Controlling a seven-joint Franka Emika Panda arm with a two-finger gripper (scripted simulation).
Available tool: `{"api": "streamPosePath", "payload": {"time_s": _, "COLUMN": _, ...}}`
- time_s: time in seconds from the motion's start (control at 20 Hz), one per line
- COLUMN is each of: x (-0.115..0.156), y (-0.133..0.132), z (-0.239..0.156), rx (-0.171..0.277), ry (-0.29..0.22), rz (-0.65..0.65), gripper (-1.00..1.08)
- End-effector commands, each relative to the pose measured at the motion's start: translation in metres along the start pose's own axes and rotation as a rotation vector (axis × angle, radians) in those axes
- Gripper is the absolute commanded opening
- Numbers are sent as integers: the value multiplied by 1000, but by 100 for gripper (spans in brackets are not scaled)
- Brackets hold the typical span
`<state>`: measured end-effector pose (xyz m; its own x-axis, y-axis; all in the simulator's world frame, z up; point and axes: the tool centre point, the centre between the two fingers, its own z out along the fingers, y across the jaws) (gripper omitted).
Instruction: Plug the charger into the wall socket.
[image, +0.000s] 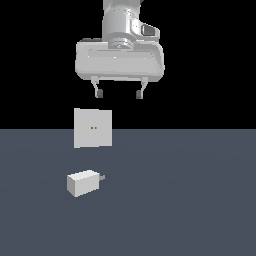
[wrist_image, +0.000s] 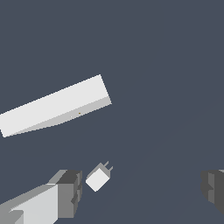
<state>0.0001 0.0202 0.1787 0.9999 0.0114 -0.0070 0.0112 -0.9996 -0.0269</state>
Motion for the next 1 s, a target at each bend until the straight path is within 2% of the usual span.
{"api": "streamPosePath", "payload": {"time_s": 0.0, "x": 0, "y": 0, "z": 0, "rx": 0, "ry": 0, "rz": 0, "gripper": 100}}
{"api": "streamPosePath", "payload": {"time_s": 0.45, "x": -7, "y": -1, "z": 6, "rx": -5, "ry": 11, "rz": 48, "gripper": 100}}
{"api": "streamPosePath", "payload": {"time_s": 0.95, "x": -30, "y": -6, "z": 28, "rx": -20, "ry": 45, "rz": 205, "gripper": 100}}
